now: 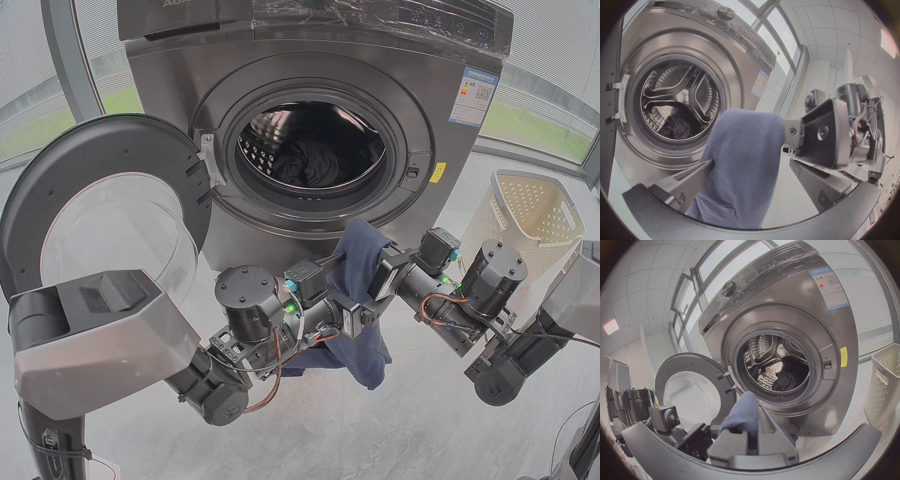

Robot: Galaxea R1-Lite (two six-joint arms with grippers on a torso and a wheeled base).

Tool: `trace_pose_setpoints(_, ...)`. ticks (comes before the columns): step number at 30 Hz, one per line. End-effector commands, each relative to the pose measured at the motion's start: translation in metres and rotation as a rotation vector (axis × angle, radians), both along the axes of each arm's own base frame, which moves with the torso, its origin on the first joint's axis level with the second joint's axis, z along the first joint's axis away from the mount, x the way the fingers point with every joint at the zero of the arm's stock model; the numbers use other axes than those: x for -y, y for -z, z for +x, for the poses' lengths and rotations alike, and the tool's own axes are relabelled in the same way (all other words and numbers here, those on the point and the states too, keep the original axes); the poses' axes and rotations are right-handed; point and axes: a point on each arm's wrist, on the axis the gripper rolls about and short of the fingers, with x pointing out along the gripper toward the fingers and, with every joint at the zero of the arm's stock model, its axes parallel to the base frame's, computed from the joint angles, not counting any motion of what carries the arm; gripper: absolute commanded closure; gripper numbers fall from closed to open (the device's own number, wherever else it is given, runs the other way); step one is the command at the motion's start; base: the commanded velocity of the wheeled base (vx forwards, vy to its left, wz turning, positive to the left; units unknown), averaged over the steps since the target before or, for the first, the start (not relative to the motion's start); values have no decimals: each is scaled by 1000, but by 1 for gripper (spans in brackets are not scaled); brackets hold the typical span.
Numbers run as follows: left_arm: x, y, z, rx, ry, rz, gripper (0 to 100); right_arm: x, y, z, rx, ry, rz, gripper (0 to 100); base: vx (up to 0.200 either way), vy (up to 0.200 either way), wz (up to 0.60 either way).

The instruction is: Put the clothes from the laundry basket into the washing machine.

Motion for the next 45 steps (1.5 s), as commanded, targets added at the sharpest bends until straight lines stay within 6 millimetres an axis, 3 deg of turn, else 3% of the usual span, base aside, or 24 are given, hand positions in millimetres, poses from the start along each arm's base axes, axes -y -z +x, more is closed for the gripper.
trace_pose_setpoints(1,7,14,6,-14,-7,14,0,-1,0,0,0,-1,-1,100,0,0,0)
trace_pose_setpoints(19,-15,18,23,1,-152,48,0,0,-1,0,2,-1,1,100,0,0,0)
trace_pose_setpoints(20,-16,19,22,0,-154,51,100,0,-1,0,1,-2,2,100,0,0,0)
trace_pose_setpoints(35,-32,2,10,8,-170,53,100,0,1,0,-2,-2,-1,100,0,0,0)
trace_pose_setpoints(41,-63,-12,5,23,-224,65,100,3,0,2,-1,9,0,100,0,0,0)
trace_pose_setpoints(45,-71,-16,-6,20,-221,71,100,2,1,1,-2,6,-1,100,0,0,0)
